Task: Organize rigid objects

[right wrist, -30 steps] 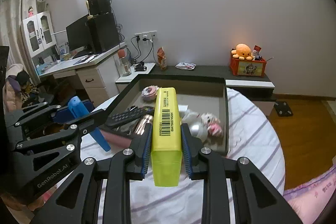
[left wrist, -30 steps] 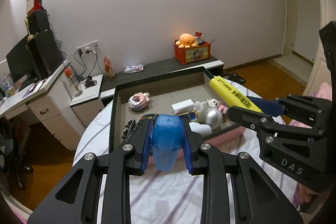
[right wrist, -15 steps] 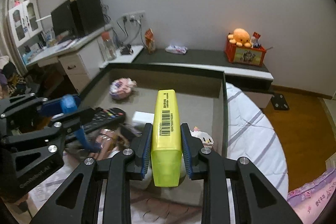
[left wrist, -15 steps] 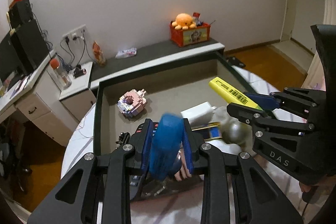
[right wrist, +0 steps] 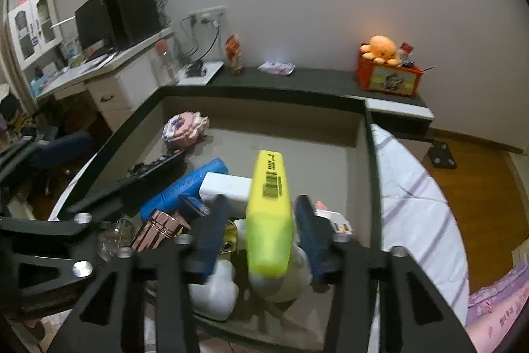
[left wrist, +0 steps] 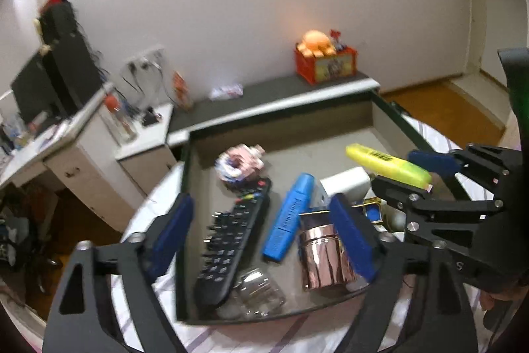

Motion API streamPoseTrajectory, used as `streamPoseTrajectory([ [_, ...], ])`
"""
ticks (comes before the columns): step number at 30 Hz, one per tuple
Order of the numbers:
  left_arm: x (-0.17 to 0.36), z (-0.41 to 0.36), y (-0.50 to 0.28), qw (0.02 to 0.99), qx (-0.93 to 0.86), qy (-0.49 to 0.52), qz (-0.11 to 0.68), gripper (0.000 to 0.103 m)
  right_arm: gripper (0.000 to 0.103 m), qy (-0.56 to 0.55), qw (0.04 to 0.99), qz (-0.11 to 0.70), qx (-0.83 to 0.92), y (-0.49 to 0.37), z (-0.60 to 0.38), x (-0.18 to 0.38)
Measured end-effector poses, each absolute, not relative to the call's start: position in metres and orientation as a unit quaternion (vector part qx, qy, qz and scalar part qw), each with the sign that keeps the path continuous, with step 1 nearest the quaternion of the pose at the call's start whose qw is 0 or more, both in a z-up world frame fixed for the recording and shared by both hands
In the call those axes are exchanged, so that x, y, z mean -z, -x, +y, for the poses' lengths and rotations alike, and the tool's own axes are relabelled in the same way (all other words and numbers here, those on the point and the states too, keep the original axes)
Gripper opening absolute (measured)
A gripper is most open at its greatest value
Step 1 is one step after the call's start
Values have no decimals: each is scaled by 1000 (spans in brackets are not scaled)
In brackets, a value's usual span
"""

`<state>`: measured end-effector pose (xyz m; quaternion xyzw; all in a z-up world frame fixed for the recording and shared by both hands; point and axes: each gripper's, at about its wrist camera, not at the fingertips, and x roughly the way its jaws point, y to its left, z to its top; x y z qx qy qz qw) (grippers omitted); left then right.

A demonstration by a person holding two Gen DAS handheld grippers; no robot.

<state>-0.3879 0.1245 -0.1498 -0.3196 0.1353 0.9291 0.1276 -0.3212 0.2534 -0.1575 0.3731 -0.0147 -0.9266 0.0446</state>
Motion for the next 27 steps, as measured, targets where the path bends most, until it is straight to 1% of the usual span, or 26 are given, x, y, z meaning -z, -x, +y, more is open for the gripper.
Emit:
streamPoseTrajectory([
  [1, 143, 120, 380, 129, -932, 313, 128, 102, 59, -364, 41, -14, 930, 316, 253, 152],
  [2, 138, 117, 375, 126, -935, 308, 124, 103, 64, -355, 38, -16, 934, 308, 253, 145],
  [3, 133, 114, 368, 122, -938, 301, 121, 103, 74, -351, 38, -18, 936, 304, 254, 140],
  [4, 127, 111, 360, 117, -941, 294, 120, 103, 79, -344, 37, -20, 938, 298, 254, 135],
  [10, 100, 92, 314, 88, -954, 263, 112, 103, 84, -296, 32, -18, 954, 249, 250, 96],
  [11, 97, 91, 306, 85, -955, 260, 112, 103, 87, -283, 28, -15, 959, 239, 248, 89],
  [13, 90, 87, 291, 85, -957, 252, 113, 103, 96, -264, 15, -6, 964, 222, 245, 78],
  [14, 86, 83, 280, 83, -959, 246, 110, 103, 103, -253, 5, -3, 967, 212, 244, 72],
  [21, 64, 60, 223, 66, -970, 216, 86, 103, 103, -202, 0, -17, 979, 151, 242, 40],
  [27, 39, 41, 163, 60, -981, 171, 68, 103, 103, -161, -7, -29, 987, 99, 238, 17],
])
